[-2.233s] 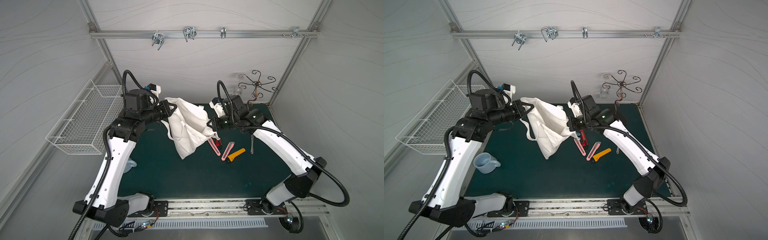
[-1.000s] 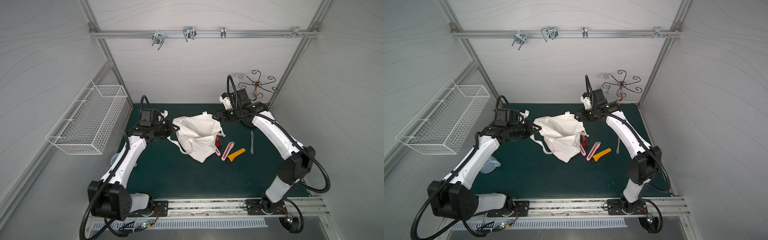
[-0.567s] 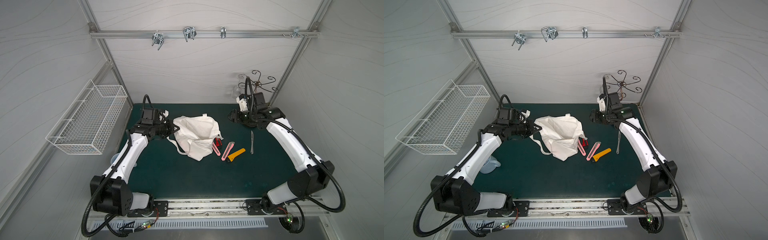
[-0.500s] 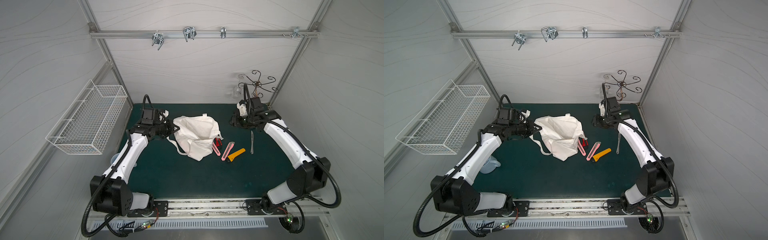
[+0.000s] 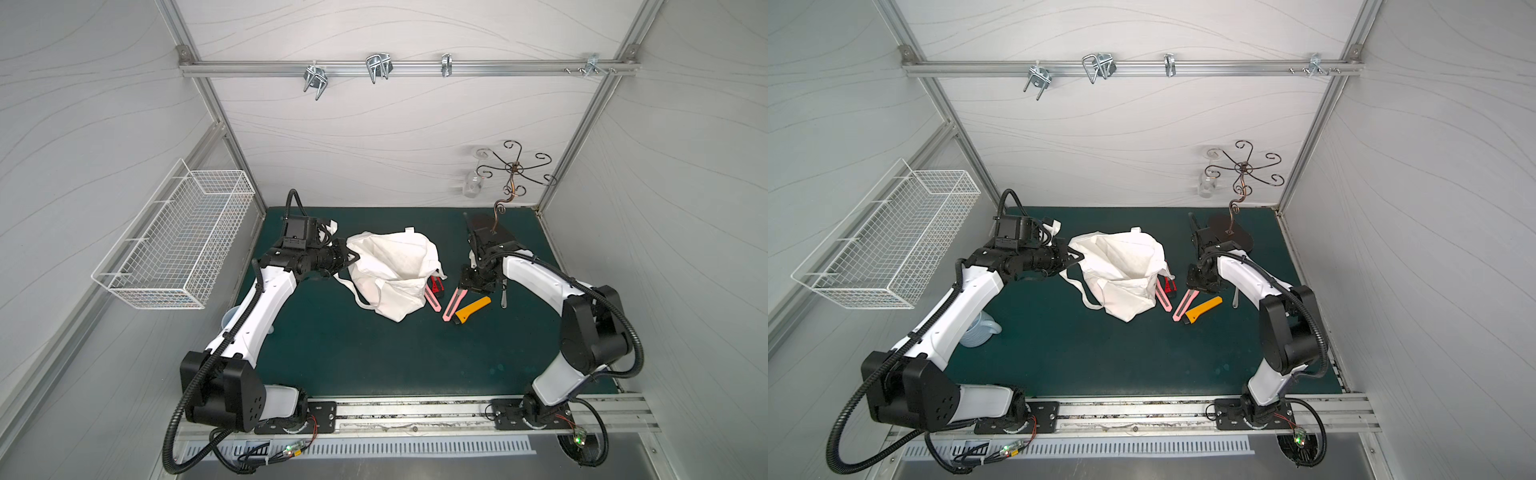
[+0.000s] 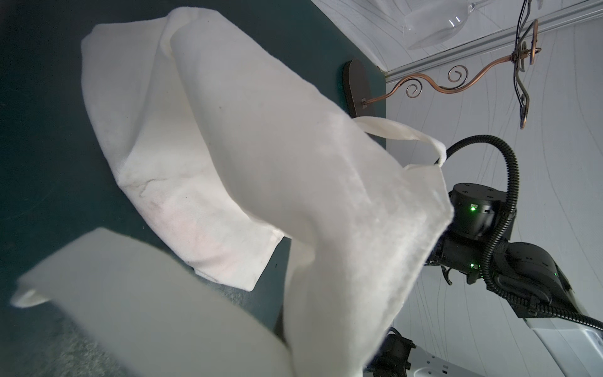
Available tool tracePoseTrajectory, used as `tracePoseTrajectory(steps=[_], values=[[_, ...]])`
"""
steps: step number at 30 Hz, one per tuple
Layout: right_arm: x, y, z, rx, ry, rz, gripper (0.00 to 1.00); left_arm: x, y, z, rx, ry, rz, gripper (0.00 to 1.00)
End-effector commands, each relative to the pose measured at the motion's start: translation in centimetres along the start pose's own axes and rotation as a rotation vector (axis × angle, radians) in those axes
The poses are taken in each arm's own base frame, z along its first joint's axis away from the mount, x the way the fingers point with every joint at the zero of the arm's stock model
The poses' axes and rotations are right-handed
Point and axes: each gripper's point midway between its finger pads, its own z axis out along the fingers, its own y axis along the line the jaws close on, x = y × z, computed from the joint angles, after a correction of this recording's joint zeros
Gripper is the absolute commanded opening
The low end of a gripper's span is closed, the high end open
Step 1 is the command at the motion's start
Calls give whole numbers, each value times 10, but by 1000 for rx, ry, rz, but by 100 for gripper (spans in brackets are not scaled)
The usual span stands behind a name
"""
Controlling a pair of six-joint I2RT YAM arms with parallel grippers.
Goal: Place the art knife into the pouch
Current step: Pick up the utility knife at the center of the board.
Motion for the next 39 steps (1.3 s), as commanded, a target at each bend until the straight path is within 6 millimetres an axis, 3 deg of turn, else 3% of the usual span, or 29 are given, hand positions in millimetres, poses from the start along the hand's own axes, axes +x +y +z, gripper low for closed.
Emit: tracePoseTrajectory(steps=[1, 12, 16, 26, 39], values=[[10, -16, 6, 72, 9, 100, 47, -2, -10, -2, 23, -22, 53, 0], [22, -60, 3, 240, -6, 433, 46, 3, -13, -2, 20, -12, 62, 0], [31, -70, 3, 291, 13, 524, 51, 5, -15, -1, 23, -10, 66, 0], [37, -71, 6, 266, 23, 673, 55, 9, -20, -1, 14, -6, 85, 0], [22, -62, 26, 203, 47, 729, 61, 9, -23, -3, 21, -17, 97, 0]])
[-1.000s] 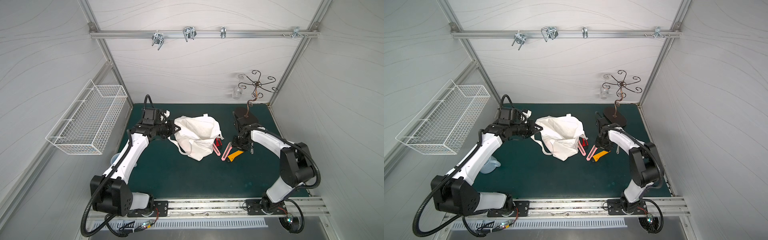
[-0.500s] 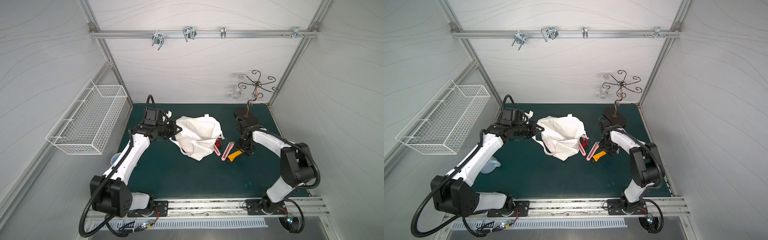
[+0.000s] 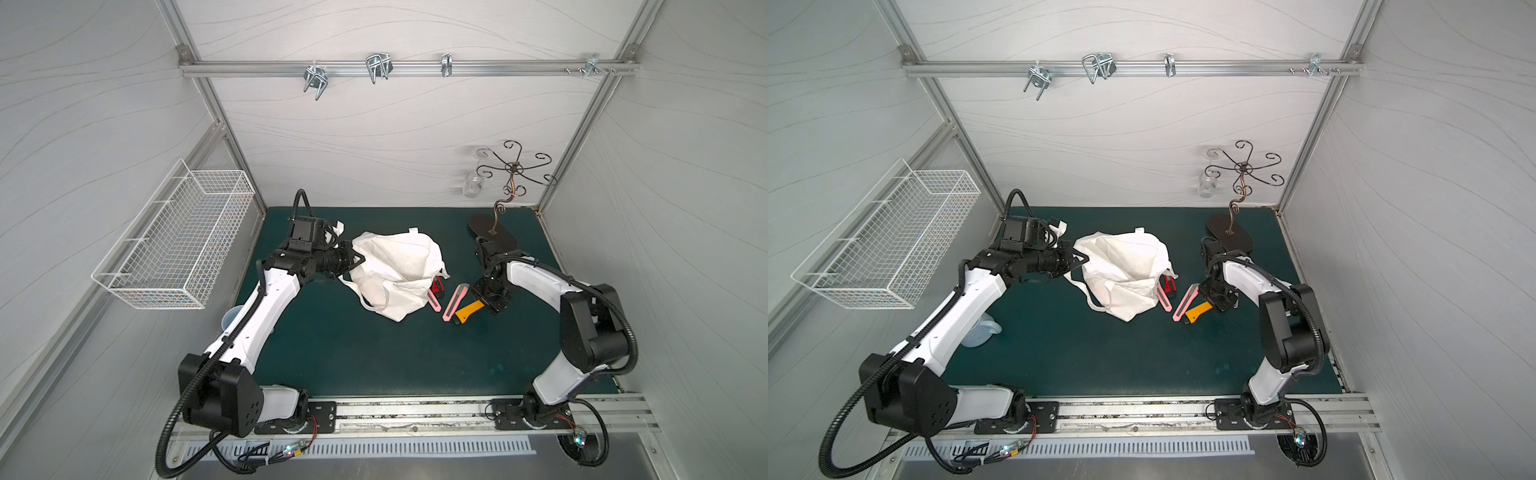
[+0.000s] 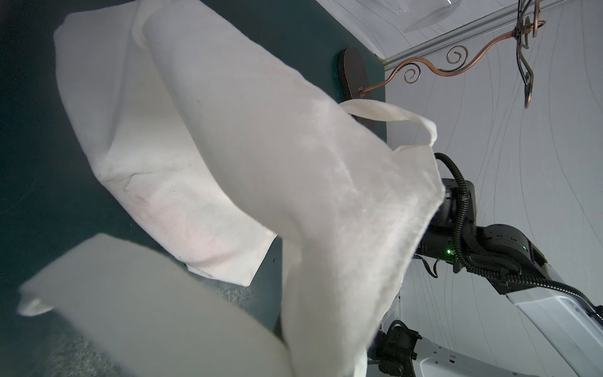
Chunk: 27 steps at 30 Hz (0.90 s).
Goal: Place the art knife into the pouch
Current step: Pick up the utility knife at the center of the board.
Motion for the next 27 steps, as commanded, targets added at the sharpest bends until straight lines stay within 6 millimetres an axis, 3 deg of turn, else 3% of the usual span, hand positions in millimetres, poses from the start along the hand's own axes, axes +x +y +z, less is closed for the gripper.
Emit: tracePoseTrajectory(steps=[1, 14, 21, 27], values=[[-1, 8, 7, 1, 23, 38, 61, -3, -9, -7, 20, -26, 51, 0], [-2, 14, 28, 31, 49, 13, 59, -3, -8, -4, 13, -20, 52, 0], [-2, 7, 39, 59, 49, -21, 44, -3, -9, -5, 9, -19, 55, 0], [-9, 9, 32, 62, 11, -68, 36, -2, -11, -5, 9, -17, 62, 0]])
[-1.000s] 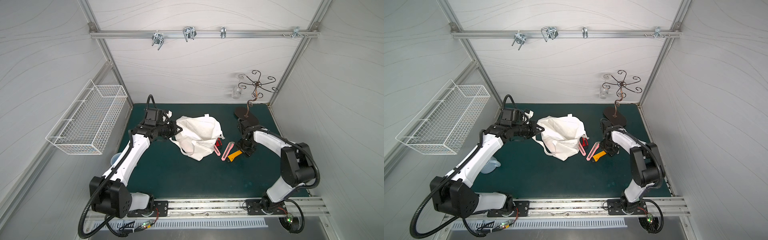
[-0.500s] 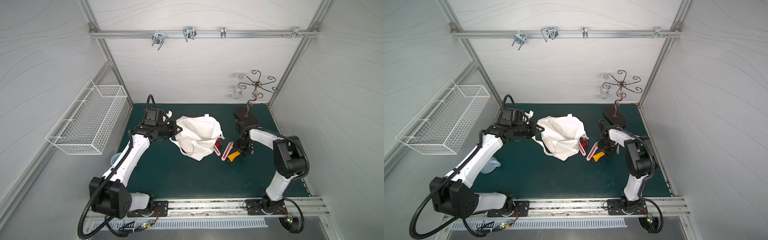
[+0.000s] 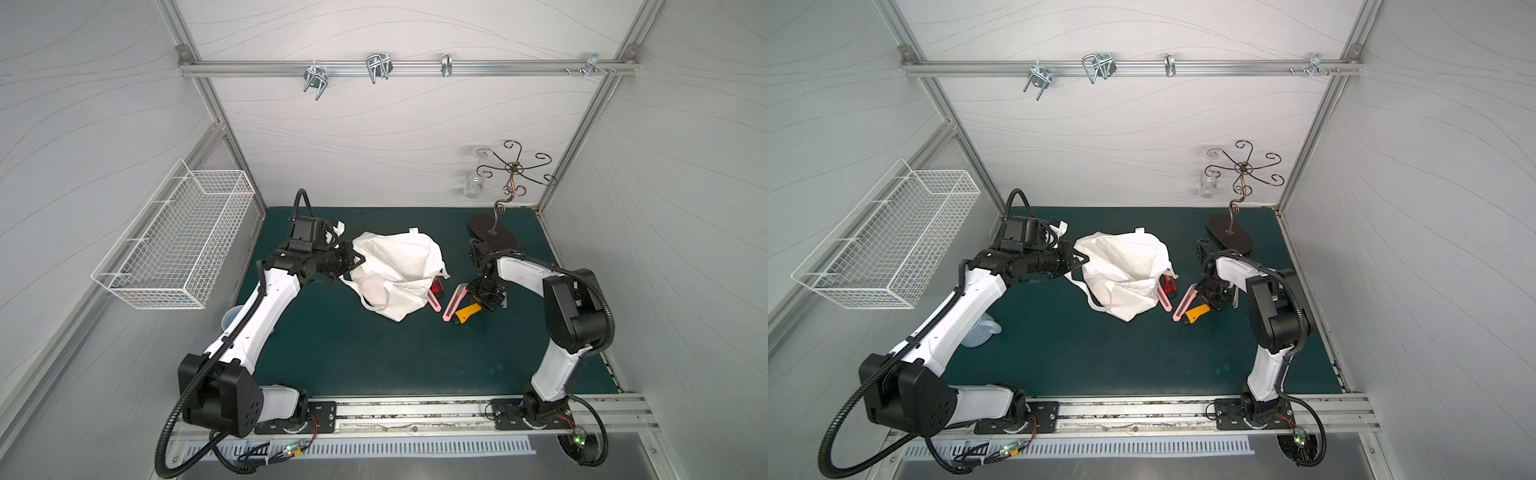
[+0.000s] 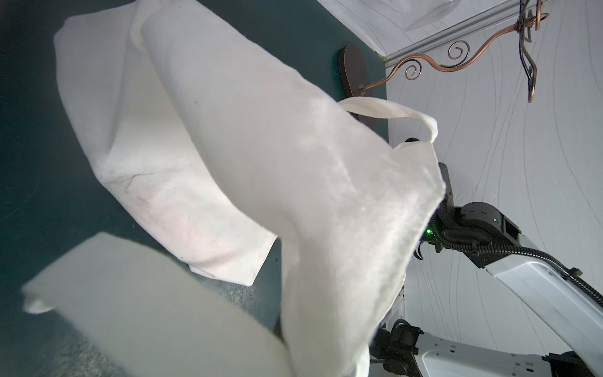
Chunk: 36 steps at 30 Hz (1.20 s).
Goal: Place the art knife into the pouch
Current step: Pick up the utility knife at the center of the board.
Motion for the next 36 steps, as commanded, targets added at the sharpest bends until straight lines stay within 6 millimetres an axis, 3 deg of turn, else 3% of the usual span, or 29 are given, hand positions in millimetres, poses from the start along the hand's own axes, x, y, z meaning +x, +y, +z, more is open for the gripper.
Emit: tracePoseTrajectory(steps=[1, 10, 18, 26, 36], values=[[-10, -1, 1, 20, -37, -20, 35, -4, -10, -6, 12, -24, 44, 0], [-11, 7, -7, 0, -69, -79, 29, -4, -12, -5, 12, -22, 48, 0], [-16, 19, -43, -19, -176, -179, 24, -4, -13, -4, 13, -20, 52, 0], [-18, 38, -135, -49, -440, -330, 24, -3, -14, -3, 10, -16, 58, 0], [10, 80, -254, -228, -683, -516, 25, -1, -14, -2, 4, -9, 64, 0]])
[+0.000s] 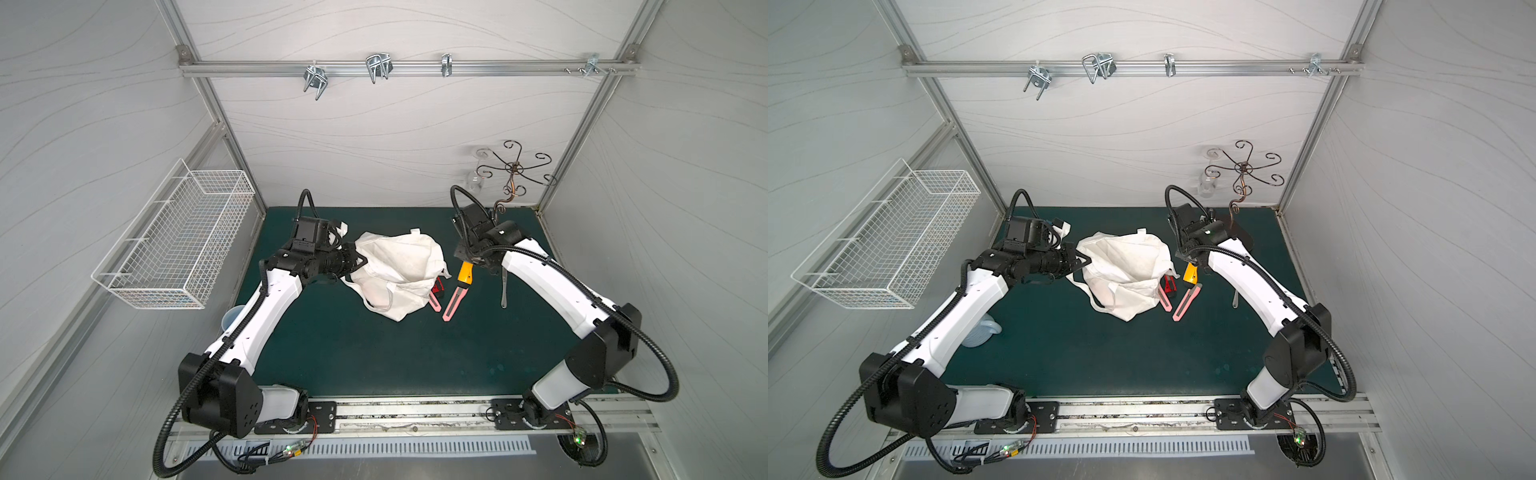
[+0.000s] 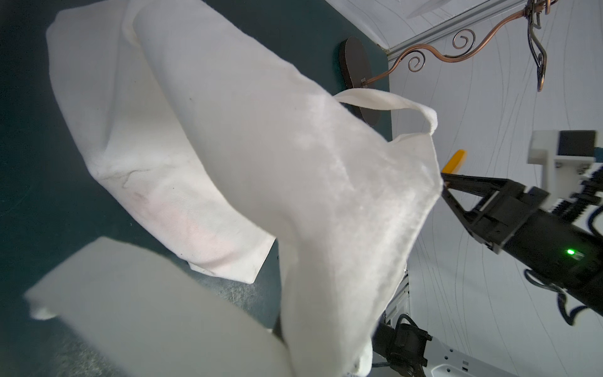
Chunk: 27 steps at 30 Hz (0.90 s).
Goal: Place the art knife into the pouch
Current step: Pick up the utility knife at the center of the board, then place the utility knife in the pouch.
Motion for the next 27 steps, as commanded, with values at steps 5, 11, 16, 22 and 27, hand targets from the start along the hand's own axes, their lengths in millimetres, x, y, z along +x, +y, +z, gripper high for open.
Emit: tracePoseTrajectory(steps=[5, 11, 16, 22, 27], values=[[-31, 42, -59, -142, -121, -115, 25, -5, -10, -3, 8, -10, 45, 0], [-36, 110, -81, -301, -235, -210, 26, -3, -11, -2, 5, -8, 52, 0], [-21, 157, -83, -374, -293, -286, 27, -2, -12, -2, 1, -6, 56, 0], [17, 191, -68, -409, -285, -377, 36, -2, -12, -2, 0, -6, 58, 0], [13, 186, -79, -418, -302, -393, 47, 0, -12, -1, -1, -2, 60, 0]])
